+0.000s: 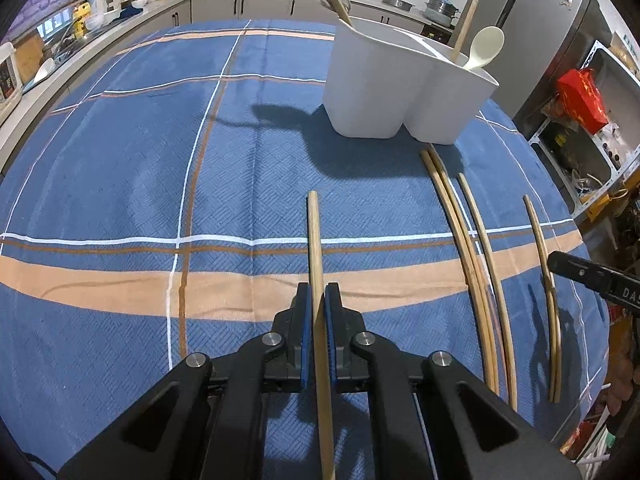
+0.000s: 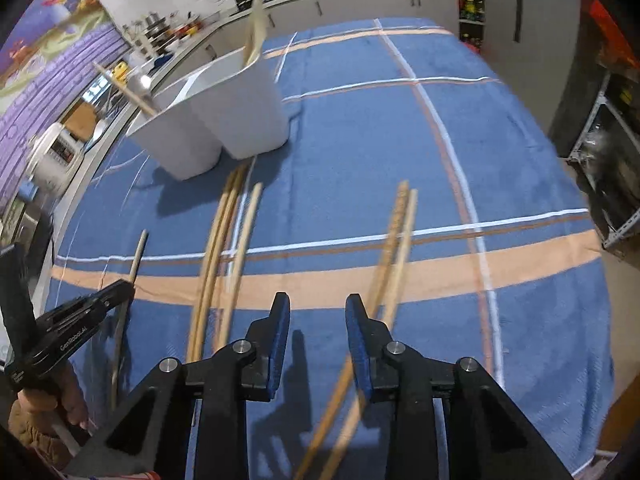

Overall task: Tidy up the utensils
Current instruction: 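Hold both chopsticks and lift them off the cloth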

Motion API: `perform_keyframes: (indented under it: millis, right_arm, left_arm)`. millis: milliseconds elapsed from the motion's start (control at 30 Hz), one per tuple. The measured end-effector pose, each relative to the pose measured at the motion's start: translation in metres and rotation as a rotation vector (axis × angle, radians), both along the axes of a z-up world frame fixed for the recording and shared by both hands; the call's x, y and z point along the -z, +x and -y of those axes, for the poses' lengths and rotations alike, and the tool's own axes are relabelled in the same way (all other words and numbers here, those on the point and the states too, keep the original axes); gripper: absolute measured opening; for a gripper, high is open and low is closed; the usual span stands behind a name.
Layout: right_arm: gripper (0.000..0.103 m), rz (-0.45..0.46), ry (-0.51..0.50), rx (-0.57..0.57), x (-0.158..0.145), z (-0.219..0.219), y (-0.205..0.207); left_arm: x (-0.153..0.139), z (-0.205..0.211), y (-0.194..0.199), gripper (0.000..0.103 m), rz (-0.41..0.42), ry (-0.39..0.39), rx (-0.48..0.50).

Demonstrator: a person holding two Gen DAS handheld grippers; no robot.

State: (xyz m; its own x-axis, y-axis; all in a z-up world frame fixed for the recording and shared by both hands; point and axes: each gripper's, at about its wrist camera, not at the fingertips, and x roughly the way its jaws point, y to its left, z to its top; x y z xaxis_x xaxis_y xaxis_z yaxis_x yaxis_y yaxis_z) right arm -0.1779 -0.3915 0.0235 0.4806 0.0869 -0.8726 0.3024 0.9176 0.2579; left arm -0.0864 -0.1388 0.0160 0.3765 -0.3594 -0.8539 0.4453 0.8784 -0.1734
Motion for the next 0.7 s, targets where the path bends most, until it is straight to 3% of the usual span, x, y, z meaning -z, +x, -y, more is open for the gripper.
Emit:
perform_keyframes:
  millis: [167,400,533,633,700]
  right_arm:
    - [0.031,-0.054,-0.020,0.035,0.014,0.006,0.004]
    - [0.031,0.004,-0.012,0.049,0.001,0.013,-0.005]
    - [0.031,-0.044,-0.070,0.050,0.006,0.014,-0.003]
    - [0.031,-0.031,-0.035,0.034,0.006,0.016,0.002]
    - [0.031,-0.046,0.050,-0.009,0.013,0.009,0.010]
  left_arm:
    - [0.000,0.000,0.000,0.007,0.000,-0.008,-0.005]
    - [0.000,-0.003,0.001,0.007,-0.003,-0.018,-0.008]
    - [0.001,-0.002,0.001,0.006,0.001,-0.020,-0.011]
    - [0.001,-0.002,0.001,0.007,0.002,-0.022,-0.017]
    - [0.002,-0.002,0.001,0.006,0.002,-0.024,-0.020]
